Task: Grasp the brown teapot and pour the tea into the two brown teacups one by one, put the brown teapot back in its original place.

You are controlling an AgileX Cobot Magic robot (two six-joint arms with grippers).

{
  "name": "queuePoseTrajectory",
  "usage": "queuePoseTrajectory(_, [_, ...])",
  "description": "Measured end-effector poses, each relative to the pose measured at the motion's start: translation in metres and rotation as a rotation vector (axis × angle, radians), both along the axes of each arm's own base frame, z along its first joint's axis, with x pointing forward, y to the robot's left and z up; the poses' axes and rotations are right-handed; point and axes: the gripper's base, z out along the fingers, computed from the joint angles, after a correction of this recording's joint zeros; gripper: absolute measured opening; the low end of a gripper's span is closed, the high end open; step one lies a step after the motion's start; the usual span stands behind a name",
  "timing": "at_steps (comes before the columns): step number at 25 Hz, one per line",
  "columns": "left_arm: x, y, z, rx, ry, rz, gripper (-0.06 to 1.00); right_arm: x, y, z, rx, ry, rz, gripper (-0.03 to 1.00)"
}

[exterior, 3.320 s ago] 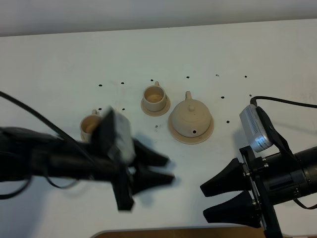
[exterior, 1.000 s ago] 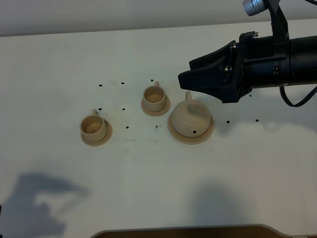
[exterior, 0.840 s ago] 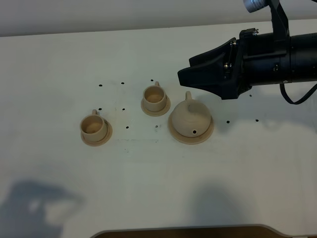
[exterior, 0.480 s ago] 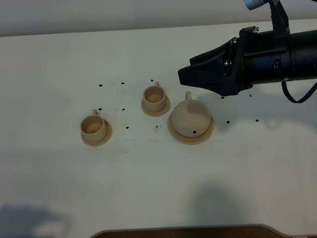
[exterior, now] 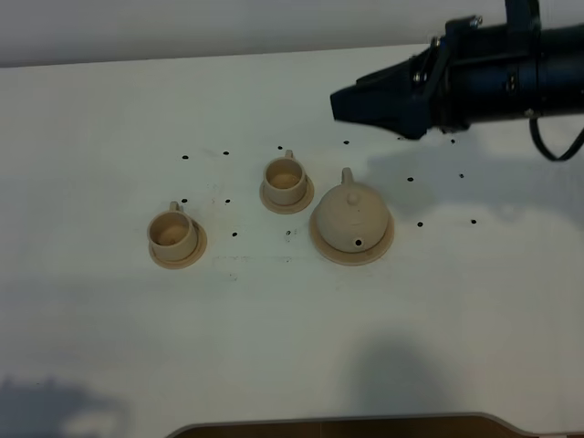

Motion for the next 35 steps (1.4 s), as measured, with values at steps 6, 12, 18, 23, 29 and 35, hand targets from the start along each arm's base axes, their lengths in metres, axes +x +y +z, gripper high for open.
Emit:
queuePoseTrajectory(6, [0.000, 0.000, 0.000, 0.000, 0.000, 0.000, 0.45, 0.042, 0.009, -0.001, -0.099, 0.116, -0.057, 0.49])
queuePoseTrajectory(12, [0.000, 0.000, 0.000, 0.000, 0.000, 0.000, 0.45, 0.081, 0.039, -0.022, -0.310, 0.230, -0.121, 0.49])
queuePoseTrajectory(18, [0.000, 0.000, 0.000, 0.000, 0.000, 0.000, 0.45, 0.106, 0.065, -0.053, -0.491, 0.354, -0.173, 0.50])
queuePoseTrajectory(23, [0.000, 0.000, 0.000, 0.000, 0.000, 0.000, 0.45, 0.128, 0.070, -0.080, -0.560, 0.437, -0.220, 0.55])
queuePoseTrajectory(29, [0.000, 0.000, 0.000, 0.000, 0.000, 0.000, 0.45, 0.146, 0.065, -0.114, -0.698, 0.464, -0.279, 0.56])
queuePoseTrajectory(35, [0.000, 0.000, 0.000, 0.000, -0.001, 0.000, 0.45, 0.151, 0.061, -0.138, -0.781, 0.493, -0.281, 0.56])
